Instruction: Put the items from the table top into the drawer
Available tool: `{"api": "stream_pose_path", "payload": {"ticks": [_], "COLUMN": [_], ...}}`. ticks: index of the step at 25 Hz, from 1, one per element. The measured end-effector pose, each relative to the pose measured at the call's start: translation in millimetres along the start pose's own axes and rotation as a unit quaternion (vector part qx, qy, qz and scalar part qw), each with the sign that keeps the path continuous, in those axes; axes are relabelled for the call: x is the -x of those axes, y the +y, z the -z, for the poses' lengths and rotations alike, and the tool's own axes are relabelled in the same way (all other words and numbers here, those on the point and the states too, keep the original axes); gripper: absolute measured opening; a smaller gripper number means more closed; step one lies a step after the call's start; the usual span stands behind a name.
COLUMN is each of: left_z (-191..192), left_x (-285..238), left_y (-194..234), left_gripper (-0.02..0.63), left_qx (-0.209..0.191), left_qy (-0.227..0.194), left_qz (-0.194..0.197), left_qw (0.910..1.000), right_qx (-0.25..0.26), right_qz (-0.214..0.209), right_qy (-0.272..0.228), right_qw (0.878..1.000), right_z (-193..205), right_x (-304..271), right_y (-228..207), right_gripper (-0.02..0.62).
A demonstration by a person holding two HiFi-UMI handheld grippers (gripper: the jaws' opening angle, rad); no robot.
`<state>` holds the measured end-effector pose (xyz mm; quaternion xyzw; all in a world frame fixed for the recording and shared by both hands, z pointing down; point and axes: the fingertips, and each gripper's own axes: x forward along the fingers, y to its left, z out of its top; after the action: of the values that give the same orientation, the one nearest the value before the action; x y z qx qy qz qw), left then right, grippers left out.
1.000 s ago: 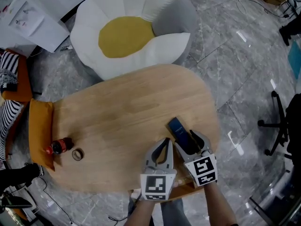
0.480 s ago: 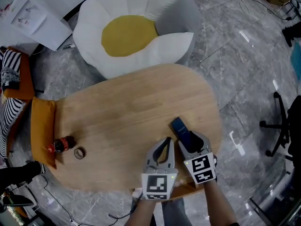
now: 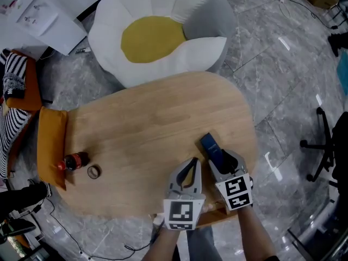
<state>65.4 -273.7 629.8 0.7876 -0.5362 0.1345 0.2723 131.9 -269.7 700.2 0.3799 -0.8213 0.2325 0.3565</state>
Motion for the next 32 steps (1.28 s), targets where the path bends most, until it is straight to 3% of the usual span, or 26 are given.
{"api": "stream_pose_path", "payload": {"ticks": [16,32], "left_z": [-19,-7], "left_x": [61,130], "left_y": [2,-1], "left_gripper": [0.012,0.012], "left_qx": [-0.014,-0.022], "left_qy": [-0.020,-0.029], "left_qz": [0.009,0.022], "left_qw": [0.9997,0.9991], "right_qx": [0.015,0.024], "right_qz": [0.008,0.011], "right_qy": [-0.063,-0.091], "right_qw": [0.998,0.995], "right_z": [-40,-36], "right_x": [54,96], "right_y": [48,113], "right_gripper": [0.190,0.190]}}
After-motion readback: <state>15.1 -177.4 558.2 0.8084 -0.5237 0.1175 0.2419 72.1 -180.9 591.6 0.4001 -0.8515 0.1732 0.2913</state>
